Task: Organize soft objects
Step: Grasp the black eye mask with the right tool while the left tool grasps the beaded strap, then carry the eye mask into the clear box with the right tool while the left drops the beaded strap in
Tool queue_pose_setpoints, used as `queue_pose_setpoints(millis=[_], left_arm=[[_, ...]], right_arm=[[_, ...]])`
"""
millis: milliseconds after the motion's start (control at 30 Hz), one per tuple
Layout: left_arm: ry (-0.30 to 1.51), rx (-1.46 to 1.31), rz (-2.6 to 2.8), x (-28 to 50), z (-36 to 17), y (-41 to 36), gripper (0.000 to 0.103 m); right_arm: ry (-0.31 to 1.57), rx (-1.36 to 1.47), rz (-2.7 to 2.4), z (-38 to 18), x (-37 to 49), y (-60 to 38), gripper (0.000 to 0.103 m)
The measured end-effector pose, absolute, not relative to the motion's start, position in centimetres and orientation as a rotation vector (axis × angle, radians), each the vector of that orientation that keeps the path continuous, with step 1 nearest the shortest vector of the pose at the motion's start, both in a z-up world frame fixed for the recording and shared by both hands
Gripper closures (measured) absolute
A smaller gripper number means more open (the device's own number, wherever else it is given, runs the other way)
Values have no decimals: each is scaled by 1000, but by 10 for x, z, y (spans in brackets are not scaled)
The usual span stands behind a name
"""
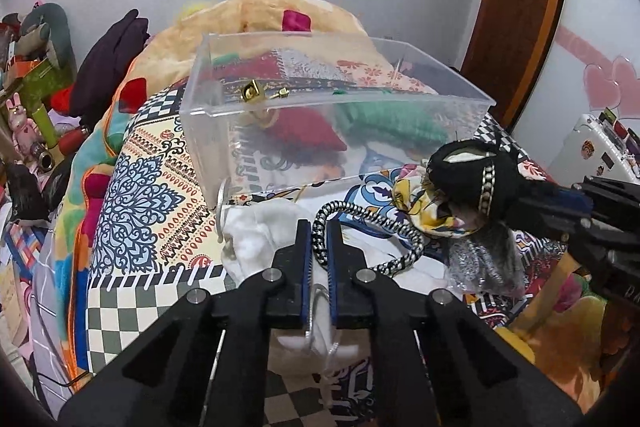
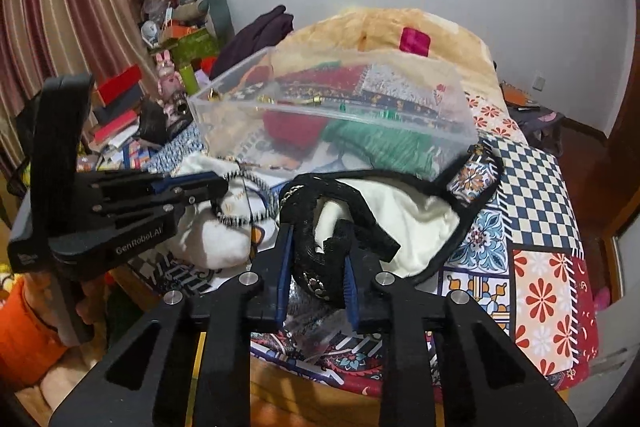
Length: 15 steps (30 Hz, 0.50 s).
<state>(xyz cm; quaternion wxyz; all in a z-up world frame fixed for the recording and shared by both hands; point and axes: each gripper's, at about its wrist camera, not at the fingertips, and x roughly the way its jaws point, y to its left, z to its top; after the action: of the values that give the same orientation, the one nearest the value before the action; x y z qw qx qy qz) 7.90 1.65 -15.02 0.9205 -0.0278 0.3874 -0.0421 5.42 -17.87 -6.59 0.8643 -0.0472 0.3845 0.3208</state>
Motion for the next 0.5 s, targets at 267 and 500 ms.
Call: queue_pose_setpoints(millis=[267, 500], left_arm=[[728, -66, -91, 69, -125, 18, 98], [639, -62, -85, 60, -90, 23, 98]], right_arm=[[752, -48, 661, -46, 57, -187, 86], [681, -29, 643, -19, 60, -193, 87]])
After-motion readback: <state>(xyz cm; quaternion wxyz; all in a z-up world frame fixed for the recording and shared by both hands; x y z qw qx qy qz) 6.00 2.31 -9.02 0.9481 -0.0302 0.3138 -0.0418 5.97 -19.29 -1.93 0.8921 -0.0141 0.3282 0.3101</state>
